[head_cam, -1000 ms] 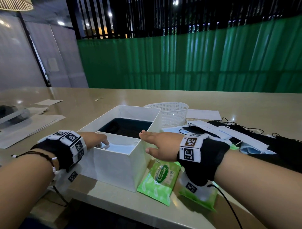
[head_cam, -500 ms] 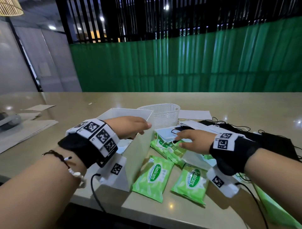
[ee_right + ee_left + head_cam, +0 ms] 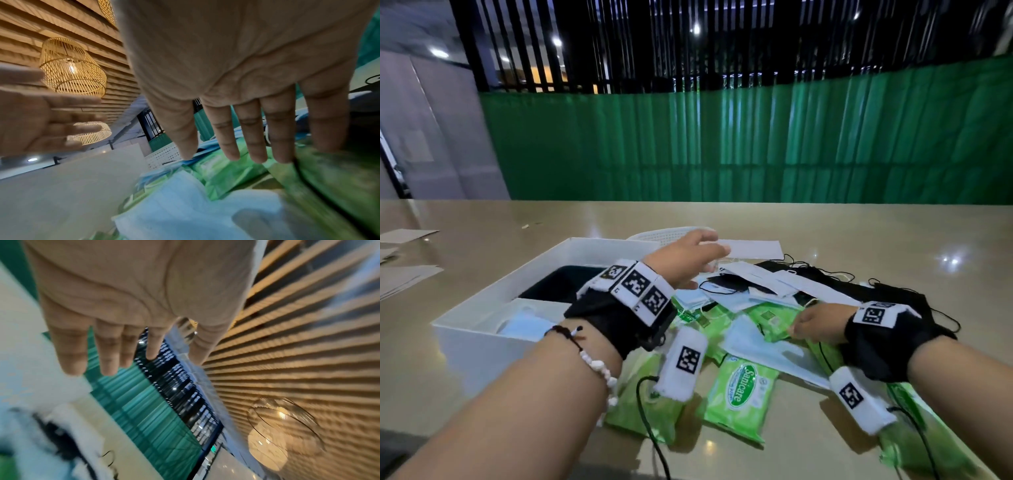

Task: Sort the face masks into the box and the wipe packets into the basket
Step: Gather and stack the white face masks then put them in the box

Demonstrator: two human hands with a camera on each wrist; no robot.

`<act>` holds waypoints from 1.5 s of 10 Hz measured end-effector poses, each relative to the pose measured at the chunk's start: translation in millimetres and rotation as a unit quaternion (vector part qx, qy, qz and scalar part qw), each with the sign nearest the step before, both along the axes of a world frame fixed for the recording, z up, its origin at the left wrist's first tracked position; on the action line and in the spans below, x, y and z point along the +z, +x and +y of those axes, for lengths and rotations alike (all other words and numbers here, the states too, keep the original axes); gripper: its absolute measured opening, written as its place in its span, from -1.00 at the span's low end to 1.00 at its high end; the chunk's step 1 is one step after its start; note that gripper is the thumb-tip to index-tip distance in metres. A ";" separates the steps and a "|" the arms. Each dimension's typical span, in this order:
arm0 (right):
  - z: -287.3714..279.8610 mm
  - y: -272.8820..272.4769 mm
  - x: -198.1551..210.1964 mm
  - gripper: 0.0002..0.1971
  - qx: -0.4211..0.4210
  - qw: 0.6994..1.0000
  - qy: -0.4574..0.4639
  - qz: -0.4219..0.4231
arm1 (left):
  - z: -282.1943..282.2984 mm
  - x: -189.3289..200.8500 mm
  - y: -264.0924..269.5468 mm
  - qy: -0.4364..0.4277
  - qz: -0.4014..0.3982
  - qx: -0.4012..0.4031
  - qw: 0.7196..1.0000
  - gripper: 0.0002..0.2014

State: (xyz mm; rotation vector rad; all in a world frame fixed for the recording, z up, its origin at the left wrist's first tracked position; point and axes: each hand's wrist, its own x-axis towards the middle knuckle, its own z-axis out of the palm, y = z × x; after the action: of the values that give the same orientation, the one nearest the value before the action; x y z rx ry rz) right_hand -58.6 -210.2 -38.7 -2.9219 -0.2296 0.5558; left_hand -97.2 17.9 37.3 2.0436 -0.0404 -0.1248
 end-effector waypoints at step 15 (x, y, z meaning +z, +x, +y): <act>-55.1 16.7 -62.6 -0.01 -0.104 0.994 -0.035 0.007 | -6.1 -2.0 19.7 -0.298 -0.152 0.074 0.939 -0.85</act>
State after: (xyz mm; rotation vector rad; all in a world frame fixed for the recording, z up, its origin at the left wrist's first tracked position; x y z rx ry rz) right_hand -41.9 -265.3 -101.3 -2.9592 0.0973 0.5619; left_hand -77.4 11.7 35.3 1.4339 -0.1034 0.2710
